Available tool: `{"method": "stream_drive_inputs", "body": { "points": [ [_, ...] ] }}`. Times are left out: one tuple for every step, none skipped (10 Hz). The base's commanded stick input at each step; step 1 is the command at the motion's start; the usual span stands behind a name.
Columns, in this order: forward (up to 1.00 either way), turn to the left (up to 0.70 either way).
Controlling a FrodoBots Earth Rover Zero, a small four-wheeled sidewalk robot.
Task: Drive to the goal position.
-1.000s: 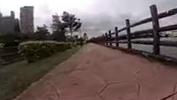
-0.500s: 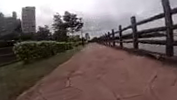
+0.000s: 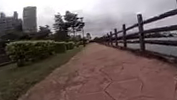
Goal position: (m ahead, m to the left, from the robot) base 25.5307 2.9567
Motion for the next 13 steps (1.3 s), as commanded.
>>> {"method": "stream_drive_inputs", "body": {
  "points": [
    [0.85, -0.34],
    [0.85, -0.34],
    [0.85, -0.34],
    [0.85, -0.23],
    [0.85, -0.07],
    [0.85, 0.00],
    [0.85, 0.00],
    [0.85, 0.00],
    [0.85, 0.00],
    [0.85, 0.00],
    [0.85, 0.00],
    [0.85, 0.00],
    [0.85, 0.00]
  ]
}}
